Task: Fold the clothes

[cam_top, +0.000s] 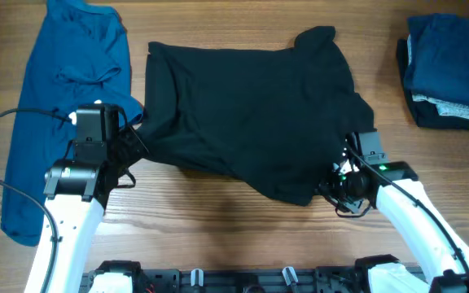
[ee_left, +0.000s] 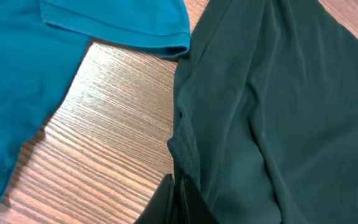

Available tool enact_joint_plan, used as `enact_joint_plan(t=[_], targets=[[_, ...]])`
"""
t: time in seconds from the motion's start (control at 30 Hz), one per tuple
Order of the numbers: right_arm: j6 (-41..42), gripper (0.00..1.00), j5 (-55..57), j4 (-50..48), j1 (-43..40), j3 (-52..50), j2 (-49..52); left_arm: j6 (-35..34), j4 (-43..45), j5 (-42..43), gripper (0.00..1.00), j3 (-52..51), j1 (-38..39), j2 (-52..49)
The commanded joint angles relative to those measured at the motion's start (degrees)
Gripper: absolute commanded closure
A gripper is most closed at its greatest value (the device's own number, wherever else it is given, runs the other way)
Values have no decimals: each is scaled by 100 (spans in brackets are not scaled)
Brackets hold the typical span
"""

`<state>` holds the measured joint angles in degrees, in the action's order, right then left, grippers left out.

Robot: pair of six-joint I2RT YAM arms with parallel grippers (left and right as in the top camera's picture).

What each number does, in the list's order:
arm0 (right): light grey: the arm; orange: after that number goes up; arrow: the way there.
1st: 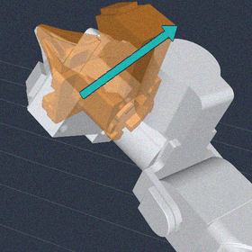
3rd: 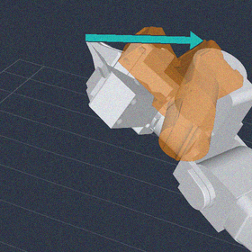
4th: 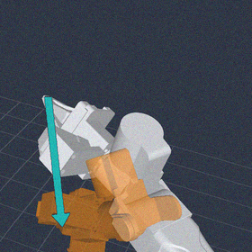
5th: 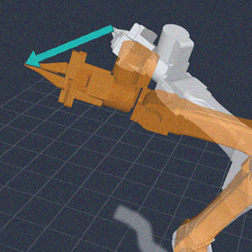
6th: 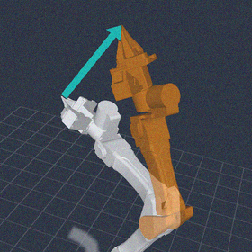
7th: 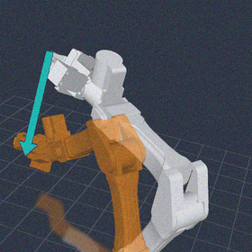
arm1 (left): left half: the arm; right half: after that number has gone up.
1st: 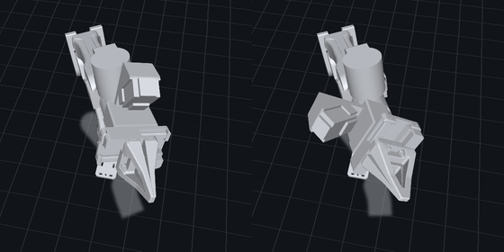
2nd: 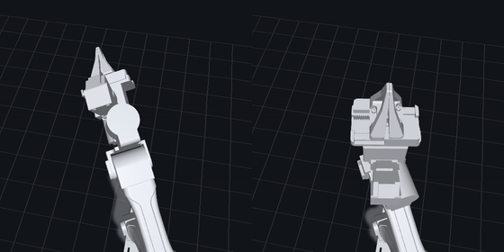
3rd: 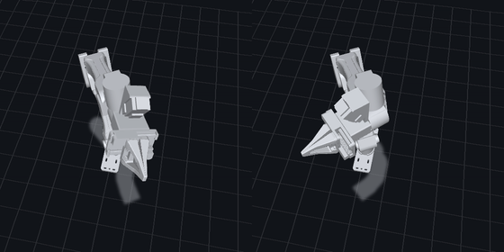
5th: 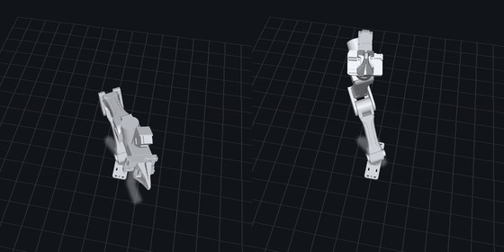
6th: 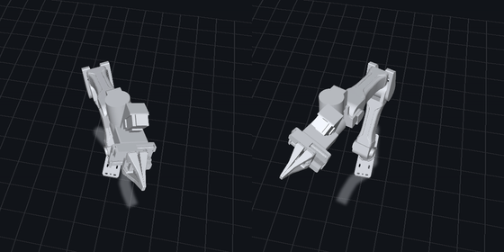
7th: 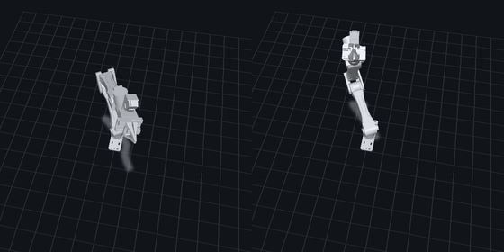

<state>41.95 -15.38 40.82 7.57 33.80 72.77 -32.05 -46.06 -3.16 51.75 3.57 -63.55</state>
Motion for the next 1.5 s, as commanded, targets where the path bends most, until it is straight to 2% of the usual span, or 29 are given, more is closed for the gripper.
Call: enact_joint_plan(t=[0.0, 0.07, 0.13, 0.37, 0.57, 0.6, 0.63, 0.67, 0.7, 0.83, 0.93, 1.1, 1.17, 1.27, 1.33, 1.4, 1.47], targets=[[216, 58, 328, -345, 35, -146, 153, -39, 20, -101, 96, 50, -48, 0], [214, 72, 396, -562, 35, -146, 227, -37, 17, -101, 96, 50, -48, 0], [216, 96, 393, -763, 35, -144, 304, -37, 15, -101, 96, 50, -48, 0], [-98, 96, 588, -1534, 33, 380, 310, -37, 17, -105, 96, 50, -48, 0], [-304, 96, 1001, -2959, 35, 496, 658, -37, 31, -105, 96, 50, -48, 0], [-297, 83, 975, -3093, 35, 496, 809, -35, 46, -105, 96, 50, -48, 0], [-302, 52, 898, -3213, 35, 496, 1010, -35, 61, -105, 96, 50, -48, 0], [-302, 15, 815, -3261, 35, 496, 1165, -37, 63, -105, 96, 50, -48, 0], [-302, 1, 778, -3250, 35, 496, 1287, -37, 61, -105, 96, 50, -48, 0], [-461, 0, 748, -2857, 28, 603, 1198, -35, 59, -105, 96, 50, -48, 0], [-730, 1, 852, -2105, 24, 957, 837, -35, 61, -105, 96, 50, -48, 0], [-728, 2, 920, -702, 24, 1064, 319, -35, 57, -105, 96, 50, -48, 0], [-730, 10, 920, -317, 24, 1062, 251, -35, 57, -105, 96, 50, -48, 0], [-726, 39, 920, 157, 24, 957, 275, -35, 61, -105, 96, 50, -48, 0], [-682, 50, 918, -20, 28, 706, 317, -35, 59, -105, 96, 50, -48, 0], [-551, 57, 918, -151, 28, 546, 380, -35, 57, -105, 96, 50, -48, 0], [-533, 57, 911, -437, 31, 321, 435, -35, 59, -105, 96, 50, -48, 0]])
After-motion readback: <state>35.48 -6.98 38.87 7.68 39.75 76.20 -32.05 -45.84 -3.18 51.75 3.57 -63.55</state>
